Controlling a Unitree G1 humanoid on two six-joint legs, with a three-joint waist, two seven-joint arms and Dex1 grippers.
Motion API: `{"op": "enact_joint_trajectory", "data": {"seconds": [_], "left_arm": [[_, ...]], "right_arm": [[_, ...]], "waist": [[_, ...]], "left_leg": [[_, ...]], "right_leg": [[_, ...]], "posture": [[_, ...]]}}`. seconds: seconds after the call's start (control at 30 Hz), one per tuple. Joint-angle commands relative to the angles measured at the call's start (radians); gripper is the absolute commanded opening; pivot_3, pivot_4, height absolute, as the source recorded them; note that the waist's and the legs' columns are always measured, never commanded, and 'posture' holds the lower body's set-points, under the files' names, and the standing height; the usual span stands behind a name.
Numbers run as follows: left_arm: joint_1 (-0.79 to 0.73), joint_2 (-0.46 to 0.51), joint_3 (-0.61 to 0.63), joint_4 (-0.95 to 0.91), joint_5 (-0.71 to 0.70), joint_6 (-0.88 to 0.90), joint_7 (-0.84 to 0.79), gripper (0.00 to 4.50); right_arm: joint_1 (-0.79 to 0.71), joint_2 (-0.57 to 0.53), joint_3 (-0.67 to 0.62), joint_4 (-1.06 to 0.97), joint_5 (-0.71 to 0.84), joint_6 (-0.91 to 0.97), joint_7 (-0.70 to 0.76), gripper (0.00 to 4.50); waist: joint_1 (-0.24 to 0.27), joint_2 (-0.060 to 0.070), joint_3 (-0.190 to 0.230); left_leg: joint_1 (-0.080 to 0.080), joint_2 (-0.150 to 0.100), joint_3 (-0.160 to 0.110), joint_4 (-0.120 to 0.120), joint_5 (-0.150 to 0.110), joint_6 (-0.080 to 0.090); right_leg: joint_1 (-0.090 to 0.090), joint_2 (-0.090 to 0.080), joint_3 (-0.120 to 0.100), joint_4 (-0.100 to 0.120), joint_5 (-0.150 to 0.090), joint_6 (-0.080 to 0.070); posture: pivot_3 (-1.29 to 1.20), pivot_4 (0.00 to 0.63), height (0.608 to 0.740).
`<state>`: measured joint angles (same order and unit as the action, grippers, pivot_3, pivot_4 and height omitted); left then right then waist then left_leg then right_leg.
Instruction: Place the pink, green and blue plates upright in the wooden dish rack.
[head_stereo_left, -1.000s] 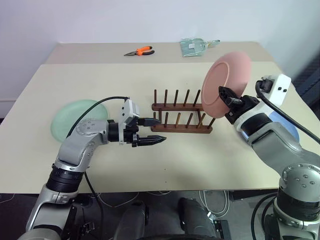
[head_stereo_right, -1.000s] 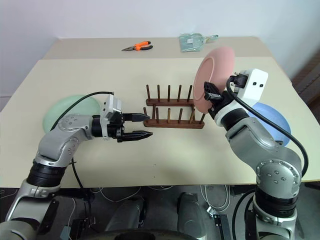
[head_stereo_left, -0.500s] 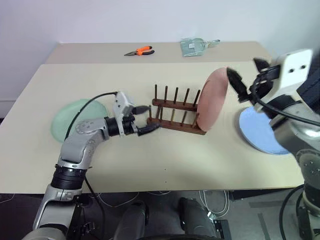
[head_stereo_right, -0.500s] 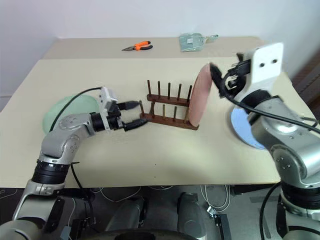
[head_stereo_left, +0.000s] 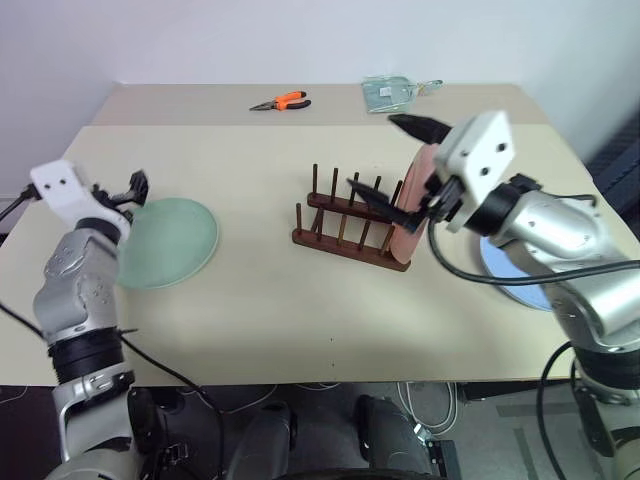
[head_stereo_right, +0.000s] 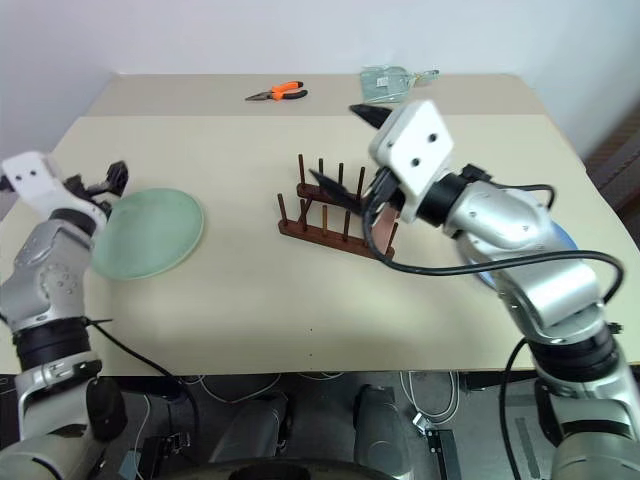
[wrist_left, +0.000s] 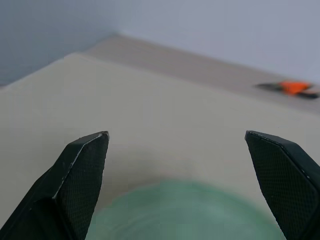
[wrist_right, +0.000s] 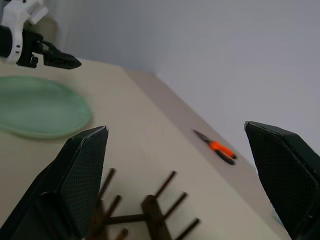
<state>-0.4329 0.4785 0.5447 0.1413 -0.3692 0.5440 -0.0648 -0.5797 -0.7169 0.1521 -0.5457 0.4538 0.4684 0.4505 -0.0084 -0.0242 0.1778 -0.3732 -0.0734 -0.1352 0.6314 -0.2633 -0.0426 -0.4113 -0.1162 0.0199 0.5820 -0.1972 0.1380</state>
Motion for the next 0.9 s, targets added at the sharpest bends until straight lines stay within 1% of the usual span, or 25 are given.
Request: {"op": "enact_joint_trajectory", "data": {"seconds": [0.03, 0.17, 0.37, 0.47, 0.57, 0.7, 0.73, 0.83, 0.9], "left_arm": [[0.022, -0.014, 0.102, -0.039, -0.035, 0.096, 0.114, 4.5], [0.037, -0.087, 0.199, -0.087, -0.167, 0.262, 0.172, 4.5], [0.028, -0.169, 0.252, -0.09, -0.298, 0.4, 0.203, 4.5], [0.005, -0.197, 0.279, -0.071, -0.317, 0.39, 0.247, 3.69], [-0.014, -0.206, 0.265, -0.08, -0.326, 0.369, 0.239, 2.31], [-0.042, -0.212, 0.198, -0.132, -0.342, 0.308, 0.154, 0.31], [-0.048, -0.21, 0.168, -0.157, -0.342, 0.285, 0.12, 0.02], [-0.074, -0.194, 0.079, -0.219, -0.321, 0.207, 0.039, 0.02], [-0.106, -0.183, 0.027, -0.249, -0.305, 0.173, 0.014, 0.02]], "right_arm": [[0.007, 0.039, 0.027, 0.006, -0.065, -0.056, 0.036, 4.46], [0.036, 0.08, 0.047, 0.008, -0.105, -0.071, 0.066, 4.46], [0.066, 0.119, 0.052, -0.001, -0.152, -0.066, 0.087, 4.46], [0.076, 0.122, 0.049, -0.004, -0.178, -0.067, 0.092, 4.5], [0.079, 0.122, 0.046, -0.004, -0.199, -0.069, 0.099, 4.5], [0.071, 0.117, 0.049, 0.006, -0.239, -0.082, 0.114, 4.5], [0.067, 0.116, 0.051, 0.01, -0.252, -0.085, 0.118, 4.5], [0.047, 0.111, 0.068, 0.03, -0.3, -0.112, 0.134, 4.5], [0.02, 0.115, 0.086, 0.053, -0.341, -0.141, 0.145, 4.5]], "waist": [[0.0, -0.001, 0.0], [0.001, -0.001, -0.001], [0.001, -0.001, -0.001], [0.004, 0.0, -0.002], [0.014, 0.0, -0.002], [0.024, -0.002, -0.001], [0.022, -0.003, -0.001], [0.02, -0.004, -0.001], [0.019, -0.004, -0.001]], "left_leg": [[0.0, 0.0, 0.0, 0.0, 0.0, 0.0], [0.0, 0.0, -0.001, 0.0, 0.0, 0.0], [0.001, 0.0, -0.002, 0.0, 0.0, -0.001], [0.001, 0.0, -0.002, 0.0, 0.0, -0.001], [0.001, -0.001, -0.001, 0.0, 0.001, -0.001], [0.0, -0.001, -0.002, 0.001, 0.001, -0.001], [0.0, -0.001, -0.002, 0.001, 0.001, -0.002], [0.0, -0.001, -0.001, 0.001, 0.001, -0.002], [0.0, 0.0, -0.001, 0.0, 0.001, -0.002]], "right_leg": [[0.0, 0.0, 0.0, 0.0, 0.0, 0.0], [0.0, 0.0, -0.001, 0.0, 0.0, 0.0], [0.001, 0.0, -0.001, 0.002, 0.0, 0.0], [0.001, 0.0, -0.001, 0.002, 0.0, 0.0], [0.001, 0.0, -0.001, 0.002, 0.0, 0.0], [0.001, 0.0, -0.002, 0.002, 0.0, 0.0], [0.001, 0.0, -0.002, 0.001, 0.0, 0.0], [0.001, 0.0, -0.002, 0.001, 0.0, -0.001], [0.0, 0.0, -0.002, 0.001, 0.0, -0.001]], "posture": [[0.0, 0.15, 0.74], [0.0, 0.15, 0.74], [0.0, 0.15, 0.74], [0.0, 0.15, 0.74], [0.0, 0.15, 0.74], [0.0, 0.15, 0.74], [0.0, 0.15, 0.74], [0.0, 0.15, 0.74], [0.0, 0.15, 0.74]]}}
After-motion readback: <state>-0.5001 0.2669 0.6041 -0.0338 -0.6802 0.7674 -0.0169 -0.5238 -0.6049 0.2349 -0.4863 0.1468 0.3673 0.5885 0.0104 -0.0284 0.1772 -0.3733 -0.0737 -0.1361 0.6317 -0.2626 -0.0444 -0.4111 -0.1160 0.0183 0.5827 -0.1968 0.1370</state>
